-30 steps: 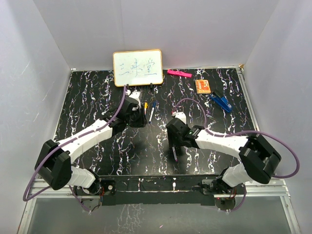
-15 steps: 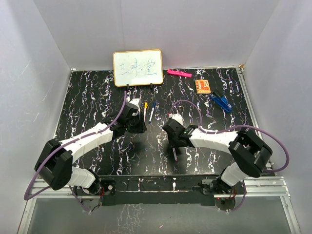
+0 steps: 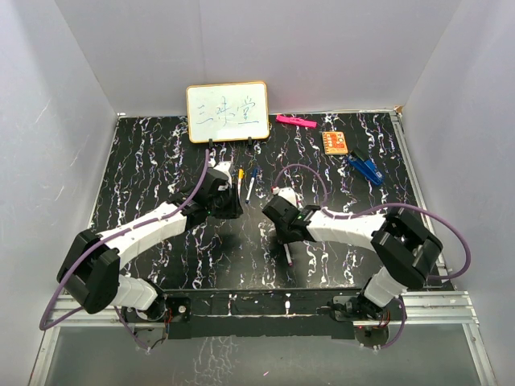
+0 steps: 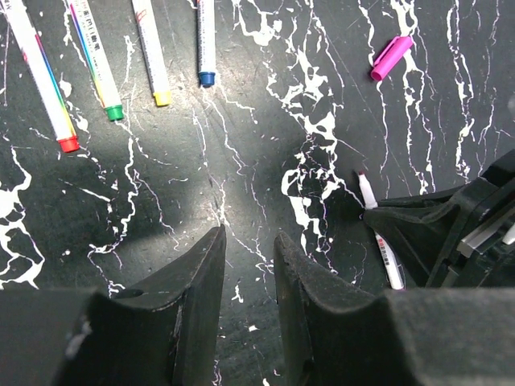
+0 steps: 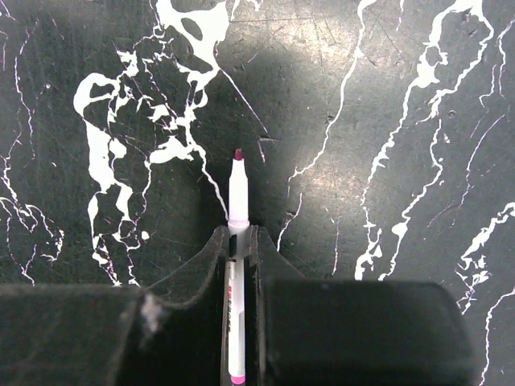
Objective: Insert the pens into the pen caps
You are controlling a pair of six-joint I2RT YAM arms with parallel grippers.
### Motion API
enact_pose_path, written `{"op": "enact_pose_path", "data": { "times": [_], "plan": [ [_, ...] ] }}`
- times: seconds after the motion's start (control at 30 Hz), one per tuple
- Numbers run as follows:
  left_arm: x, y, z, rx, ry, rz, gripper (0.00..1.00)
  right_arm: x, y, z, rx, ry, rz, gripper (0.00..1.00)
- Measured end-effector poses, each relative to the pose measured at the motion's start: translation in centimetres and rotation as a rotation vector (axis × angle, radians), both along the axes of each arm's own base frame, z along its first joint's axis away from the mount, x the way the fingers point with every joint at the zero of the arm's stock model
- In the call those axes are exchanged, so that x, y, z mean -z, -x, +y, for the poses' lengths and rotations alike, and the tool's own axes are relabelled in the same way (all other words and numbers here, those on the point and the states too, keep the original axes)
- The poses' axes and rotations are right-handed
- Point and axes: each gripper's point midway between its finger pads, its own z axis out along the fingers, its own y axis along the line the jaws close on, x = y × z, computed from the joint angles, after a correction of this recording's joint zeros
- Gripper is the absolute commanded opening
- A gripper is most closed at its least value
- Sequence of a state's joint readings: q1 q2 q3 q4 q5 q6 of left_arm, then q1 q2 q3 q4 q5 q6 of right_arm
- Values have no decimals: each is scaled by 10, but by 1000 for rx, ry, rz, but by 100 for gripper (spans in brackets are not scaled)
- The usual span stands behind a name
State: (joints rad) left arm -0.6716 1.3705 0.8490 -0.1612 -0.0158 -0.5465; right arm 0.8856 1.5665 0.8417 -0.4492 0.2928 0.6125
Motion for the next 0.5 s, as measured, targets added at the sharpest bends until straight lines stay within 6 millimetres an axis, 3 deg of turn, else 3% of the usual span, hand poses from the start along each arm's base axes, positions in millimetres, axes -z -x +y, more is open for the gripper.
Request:
{"op": "enact_pose_path", "data": {
  "times": [0.17, 0.27, 0.4, 0.5],
  "plan": [
    [0, 4, -9, 53, 10, -42, 29, -4, -5, -3, 15, 36, -21, 0],
    [1, 17, -18, 123, 24, -80, 30, -20, -20, 0, 36, 41, -79, 0],
    [-9, 31, -32, 211, 114, -138, 37, -56, -39, 6, 64, -27, -190, 0],
    [-22, 39, -42, 264, 215, -199, 39, -101, -52, 7, 86, -136, -306, 0]
  ]
}}
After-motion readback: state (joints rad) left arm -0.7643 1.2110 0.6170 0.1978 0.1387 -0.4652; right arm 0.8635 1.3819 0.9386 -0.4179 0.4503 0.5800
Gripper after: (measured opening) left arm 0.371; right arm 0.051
